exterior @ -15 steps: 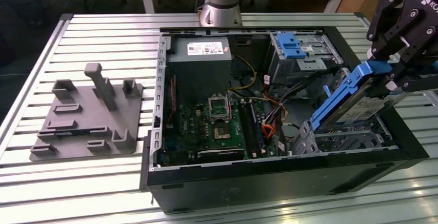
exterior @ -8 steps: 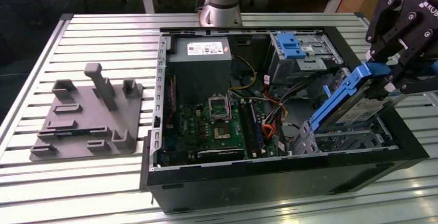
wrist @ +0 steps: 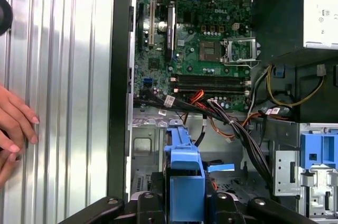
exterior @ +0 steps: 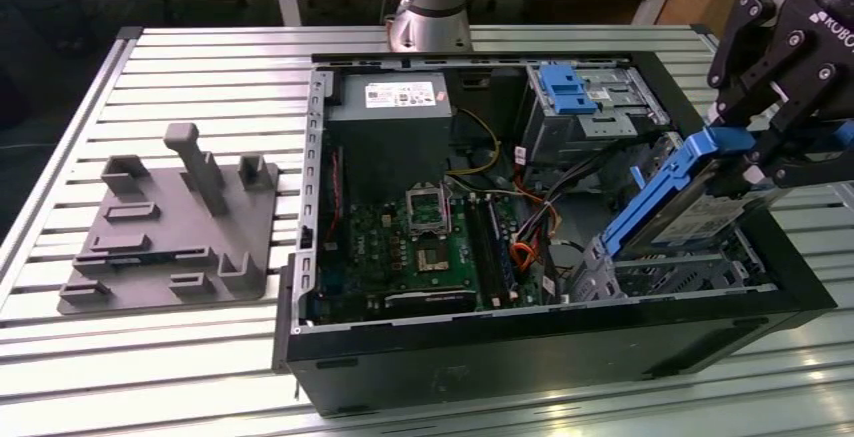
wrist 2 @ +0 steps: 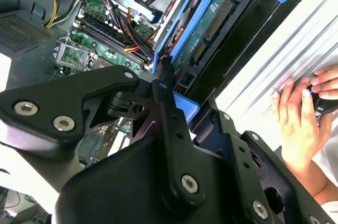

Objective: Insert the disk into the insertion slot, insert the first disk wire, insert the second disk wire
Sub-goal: 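Insert the disk into the insertion slot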

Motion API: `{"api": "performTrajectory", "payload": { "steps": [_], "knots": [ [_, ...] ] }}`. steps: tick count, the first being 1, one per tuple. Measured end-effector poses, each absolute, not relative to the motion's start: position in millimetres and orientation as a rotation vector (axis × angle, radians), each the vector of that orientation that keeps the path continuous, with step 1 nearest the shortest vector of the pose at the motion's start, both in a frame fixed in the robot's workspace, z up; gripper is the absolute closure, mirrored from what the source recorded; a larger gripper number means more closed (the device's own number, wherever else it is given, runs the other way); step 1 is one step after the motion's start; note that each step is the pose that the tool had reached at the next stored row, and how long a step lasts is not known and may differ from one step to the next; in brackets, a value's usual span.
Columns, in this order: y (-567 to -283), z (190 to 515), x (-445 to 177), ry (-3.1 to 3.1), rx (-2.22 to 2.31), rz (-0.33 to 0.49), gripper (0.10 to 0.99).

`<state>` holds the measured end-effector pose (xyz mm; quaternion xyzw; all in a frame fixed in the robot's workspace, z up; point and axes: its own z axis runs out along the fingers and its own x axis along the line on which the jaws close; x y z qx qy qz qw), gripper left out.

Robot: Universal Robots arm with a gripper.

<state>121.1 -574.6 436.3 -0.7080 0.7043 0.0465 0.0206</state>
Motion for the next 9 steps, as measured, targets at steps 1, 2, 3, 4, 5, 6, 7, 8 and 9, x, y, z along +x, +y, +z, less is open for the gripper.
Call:
{"api": "performTrajectory", "payload": {
  "steps": [1, 2, 3, 4, 5, 6, 7, 8, 9],
  "knots": [
    [-574.6, 435.5, 121.1, 2.184, -2.195, 0.144, 0.722],
    [-574.5, 434.7, 121.2, 2.184, -2.195, 0.144, 0.722],
    [-574.6, 434.1, 121.4, 2.183, -2.195, 0.145, 0.722],
    [-574.6, 434.1, 121.4, 2.184, -2.195, 0.145, 0.722],
    [-574.7, 434.3, 121.4, 2.184, -2.196, 0.146, 0.722],
    [-574.7, 435.3, 121.5, 2.183, -2.196, 0.147, 0.722],
    [-574.7, 437.0, 121.6, 2.183, -2.195, 0.148, 0.722],
    [-574.8, 440.2, 121.5, 2.184, -2.196, 0.148, 0.722],
    [-574.7, 443.3, 121.5, 2.185, -2.197, 0.148, 0.722]
  ]
}}
